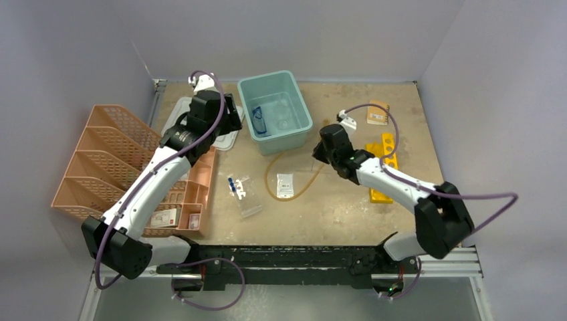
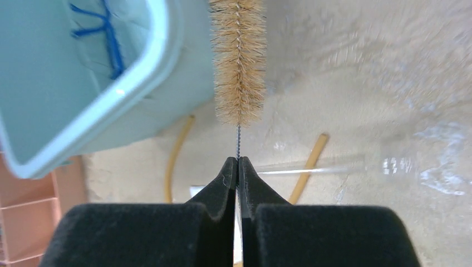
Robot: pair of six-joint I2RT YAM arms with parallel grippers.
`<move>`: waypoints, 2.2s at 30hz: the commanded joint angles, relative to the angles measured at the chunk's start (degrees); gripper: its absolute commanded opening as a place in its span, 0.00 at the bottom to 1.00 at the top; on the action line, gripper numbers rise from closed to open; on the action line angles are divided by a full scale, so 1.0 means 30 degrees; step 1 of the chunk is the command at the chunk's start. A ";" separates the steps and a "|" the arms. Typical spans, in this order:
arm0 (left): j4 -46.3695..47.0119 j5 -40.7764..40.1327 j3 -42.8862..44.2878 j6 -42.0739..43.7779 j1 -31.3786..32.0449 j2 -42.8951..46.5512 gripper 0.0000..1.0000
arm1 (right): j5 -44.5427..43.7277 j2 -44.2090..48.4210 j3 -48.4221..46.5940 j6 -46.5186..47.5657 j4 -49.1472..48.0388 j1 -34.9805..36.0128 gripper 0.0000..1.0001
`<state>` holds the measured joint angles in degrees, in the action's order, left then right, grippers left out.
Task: Organize the chemistry lab equipment
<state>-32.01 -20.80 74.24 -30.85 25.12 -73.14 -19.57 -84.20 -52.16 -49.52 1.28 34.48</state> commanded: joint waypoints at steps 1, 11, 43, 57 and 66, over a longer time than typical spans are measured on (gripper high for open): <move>0.0626 0.0425 -0.0078 -0.0154 -0.0142 0.0788 0.66 | -0.2440 0.2141 -0.1353 0.1939 0.1191 -0.0019 0.00; 0.1243 0.1684 -0.1112 -0.1476 -0.0142 0.1289 0.66 | 0.2311 0.1347 -0.7616 0.8739 0.1253 -0.0169 0.00; 0.0475 -0.1847 0.0998 -0.2014 -0.0711 -0.0819 0.65 | 0.8138 -1.4914 -2.1646 0.7483 0.3135 0.0079 0.00; 0.0446 -0.1433 0.0904 -0.1908 -0.0992 -0.1180 0.65 | 0.7031 -1.5470 -2.1216 0.6816 0.3210 0.0289 0.18; 0.0500 -0.1187 0.0856 -0.1891 -0.1021 -0.0783 0.65 | 0.7750 -1.2674 -2.1008 0.7397 0.3706 0.0261 0.38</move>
<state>-32.03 -24.71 74.56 -37.67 22.50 -76.99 2.61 -131.90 -114.83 -28.47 12.62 34.98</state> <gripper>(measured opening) 0.656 0.373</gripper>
